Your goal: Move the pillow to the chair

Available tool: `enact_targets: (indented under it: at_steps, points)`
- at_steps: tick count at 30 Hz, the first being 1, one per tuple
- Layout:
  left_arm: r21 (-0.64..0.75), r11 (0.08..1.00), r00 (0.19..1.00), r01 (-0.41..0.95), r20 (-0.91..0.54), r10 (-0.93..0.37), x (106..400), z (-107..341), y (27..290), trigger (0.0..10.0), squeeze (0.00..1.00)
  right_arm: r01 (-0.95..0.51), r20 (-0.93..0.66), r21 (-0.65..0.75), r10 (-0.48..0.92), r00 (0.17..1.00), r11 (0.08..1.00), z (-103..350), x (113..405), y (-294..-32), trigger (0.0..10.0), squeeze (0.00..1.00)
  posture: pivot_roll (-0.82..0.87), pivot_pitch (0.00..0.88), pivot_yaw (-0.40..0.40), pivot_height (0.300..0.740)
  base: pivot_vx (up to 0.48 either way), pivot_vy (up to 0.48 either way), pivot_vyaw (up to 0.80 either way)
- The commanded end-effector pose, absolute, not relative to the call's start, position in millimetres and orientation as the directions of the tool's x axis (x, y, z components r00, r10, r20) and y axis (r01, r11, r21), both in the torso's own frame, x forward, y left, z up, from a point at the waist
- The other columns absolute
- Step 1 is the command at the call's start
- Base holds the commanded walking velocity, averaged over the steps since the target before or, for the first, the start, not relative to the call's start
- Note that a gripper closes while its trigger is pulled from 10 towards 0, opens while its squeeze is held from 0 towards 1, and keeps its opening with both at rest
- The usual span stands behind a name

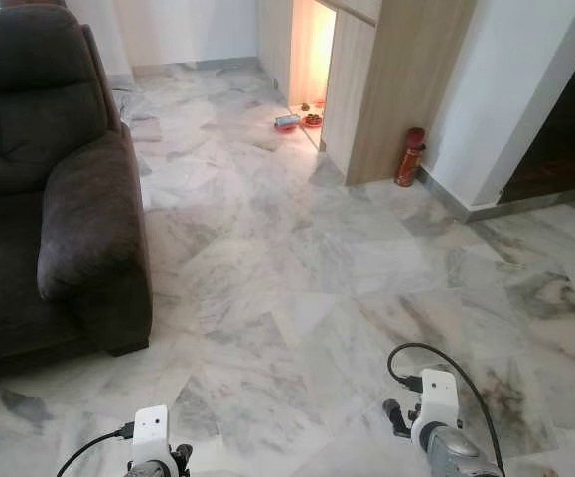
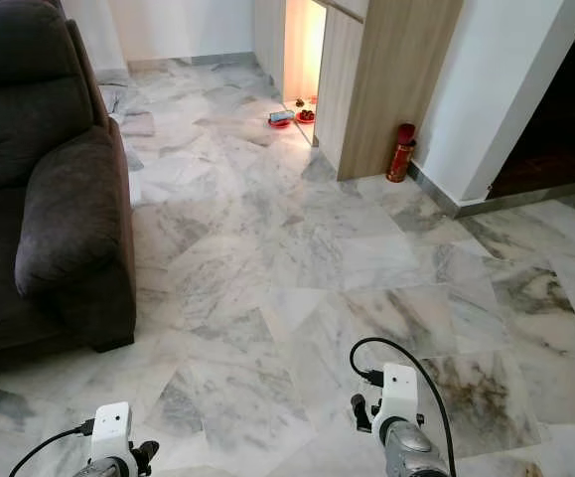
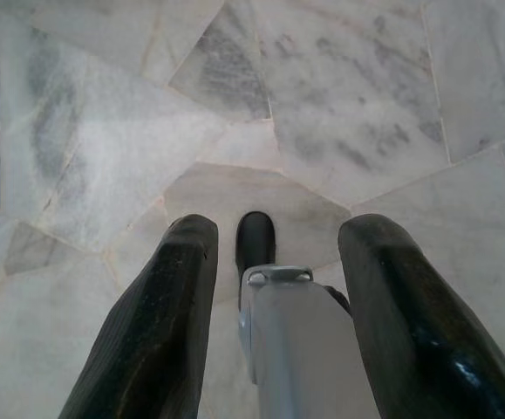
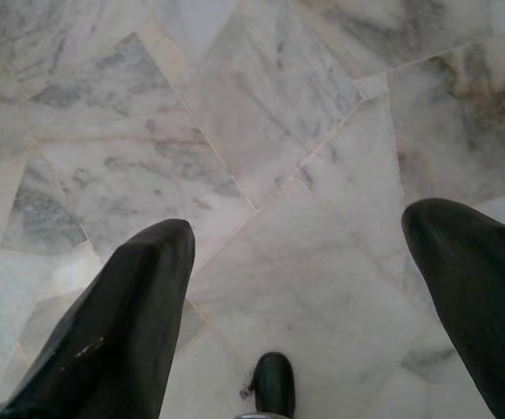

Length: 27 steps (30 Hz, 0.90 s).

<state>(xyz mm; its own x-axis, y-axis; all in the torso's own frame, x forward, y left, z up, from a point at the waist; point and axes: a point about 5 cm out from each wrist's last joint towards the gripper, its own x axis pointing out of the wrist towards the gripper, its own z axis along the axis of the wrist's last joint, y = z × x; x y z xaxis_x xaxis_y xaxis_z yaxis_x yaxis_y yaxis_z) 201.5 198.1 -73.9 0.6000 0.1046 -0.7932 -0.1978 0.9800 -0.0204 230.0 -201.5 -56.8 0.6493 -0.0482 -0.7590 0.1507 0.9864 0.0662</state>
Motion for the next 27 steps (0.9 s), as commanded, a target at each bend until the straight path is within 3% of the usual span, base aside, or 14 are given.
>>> enact_targets:
  at_steps: [1,5,10,18,27]
  points:
    - [-0.016,0.981,0.585,-0.193,-0.805,0.101,195,-78,197,10.0,0.0,0.149,-0.759,0.055,-0.055,0.648,0.987,-57,229,-205,10.0,0.0,-0.03,0.0,-0.054,0.74,0.0,0.0,0.0]
    - [0.015,0.994,0.587,-0.109,-0.806,0.077,196,-77,198,10.0,0.0,0.155,-0.763,0.055,-0.059,0.644,0.986,-58,227,-204,10.0,0.0,-0.02,0.0,-0.037,0.74,0.0,0.0,0.0]
    - [0.038,0.994,0.592,-0.104,-0.801,0.093,197,-75,207,10.0,0.0,0.11,-0.76,0.058,-0.028,0.65,0.992,-58,230,-195,10.0,0.0,-0.02,0.0,-0.037,0.74,0.0,0.0,0.0]
    - [0.054,0.989,0.589,-0.14,-0.798,0.127,199,-72,216,10.0,0.0,0.129,-0.744,0.087,-0.021,0.668,0.988,-56,235,-187,10.0,0.0,-0.02,0.0,-0.003,0.74,0.0,0.0,0.77]
    - [0.051,0.981,0.58,-0.187,-0.8,0.152,198,-72,217,10.0,0.0,0.134,-0.749,0.092,-0.02,0.663,0.987,-56,235,-186,10.0,0.0,0.01,0.0,-0.024,0.74,0.0,0.0,0.8]
